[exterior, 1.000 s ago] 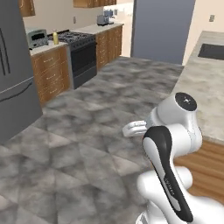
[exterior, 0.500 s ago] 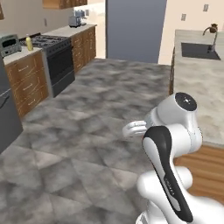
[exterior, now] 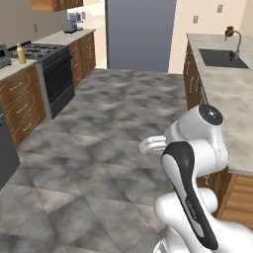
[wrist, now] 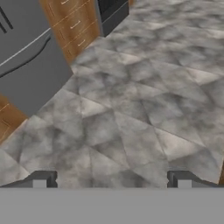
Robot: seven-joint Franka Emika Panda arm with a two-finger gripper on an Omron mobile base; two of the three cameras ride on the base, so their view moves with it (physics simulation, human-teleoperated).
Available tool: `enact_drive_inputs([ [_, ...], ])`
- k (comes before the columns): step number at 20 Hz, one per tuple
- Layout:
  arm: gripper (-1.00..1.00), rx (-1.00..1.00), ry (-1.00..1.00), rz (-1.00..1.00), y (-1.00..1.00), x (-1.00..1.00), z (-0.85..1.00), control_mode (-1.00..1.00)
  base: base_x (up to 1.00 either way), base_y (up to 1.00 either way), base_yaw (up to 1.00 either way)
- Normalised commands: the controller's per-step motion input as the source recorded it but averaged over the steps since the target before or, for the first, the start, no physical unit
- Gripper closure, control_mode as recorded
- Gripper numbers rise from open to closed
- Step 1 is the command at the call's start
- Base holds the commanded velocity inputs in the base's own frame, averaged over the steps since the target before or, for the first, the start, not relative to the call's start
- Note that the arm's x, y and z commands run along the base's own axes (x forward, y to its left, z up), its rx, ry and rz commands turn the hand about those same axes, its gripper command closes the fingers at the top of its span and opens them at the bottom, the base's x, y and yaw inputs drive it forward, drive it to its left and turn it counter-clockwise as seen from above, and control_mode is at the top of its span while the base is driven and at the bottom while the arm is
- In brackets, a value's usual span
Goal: There is a wine glass and glass cup on the dining counter. Place the wine bottle next to the wine glass and the juice bottle next to the glass cup.
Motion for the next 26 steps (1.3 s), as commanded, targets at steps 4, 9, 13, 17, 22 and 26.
enact_drive_inputs([
  [4,-1.0,0.0,0.0,0.0,0.0,0.0,0.0,1.0,0.67,0.62,-0.1],
  [9,-1.0,0.0,0.0,0.0,0.0,0.0,0.0,1.0,0.67,0.6,-0.1],
  [13,-1.0,0.0,0.0,0.0,0.0,0.0,0.0,1.0,0.81,0.42,-0.15],
  [17,-1.0,0.0,0.0,0.0,0.0,0.0,0.0,1.0,0.92,0.24,-0.14],
  [22,-1.0,0.0,0.0,0.0,0.0,0.0,0.0,1.0,0.92,0.13,-0.09],
  [26,-1.0,0.0,0.0,0.0,0.0,0.0,0.0,1.0,0.94,0.06,-0.01],
])
